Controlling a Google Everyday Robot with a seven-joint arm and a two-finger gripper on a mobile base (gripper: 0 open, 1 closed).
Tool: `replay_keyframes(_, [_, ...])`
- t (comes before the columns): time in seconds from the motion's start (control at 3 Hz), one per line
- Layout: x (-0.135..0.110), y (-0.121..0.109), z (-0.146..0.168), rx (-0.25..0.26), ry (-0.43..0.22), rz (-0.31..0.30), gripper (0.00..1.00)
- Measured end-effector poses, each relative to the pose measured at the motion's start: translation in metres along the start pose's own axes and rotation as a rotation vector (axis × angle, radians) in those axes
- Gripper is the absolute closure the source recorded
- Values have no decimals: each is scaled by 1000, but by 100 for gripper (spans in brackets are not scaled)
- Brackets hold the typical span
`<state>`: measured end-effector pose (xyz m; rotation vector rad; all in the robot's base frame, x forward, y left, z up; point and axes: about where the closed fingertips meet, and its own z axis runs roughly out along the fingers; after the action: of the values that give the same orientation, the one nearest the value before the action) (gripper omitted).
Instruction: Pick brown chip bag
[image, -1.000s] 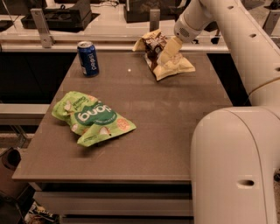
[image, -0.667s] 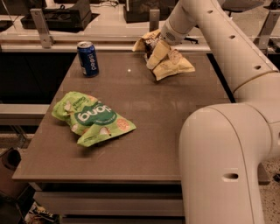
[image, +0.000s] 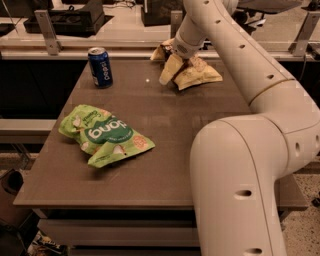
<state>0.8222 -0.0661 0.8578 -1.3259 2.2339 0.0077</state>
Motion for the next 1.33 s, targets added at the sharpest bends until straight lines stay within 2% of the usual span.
replay_keyframes(0.33, [5,0,25,-6,44,20,0])
replay_keyframes(0.67, [5,1,30,-11,48,20,16])
replay_keyframes(1.33, [3,1,29,-15,50,19,64])
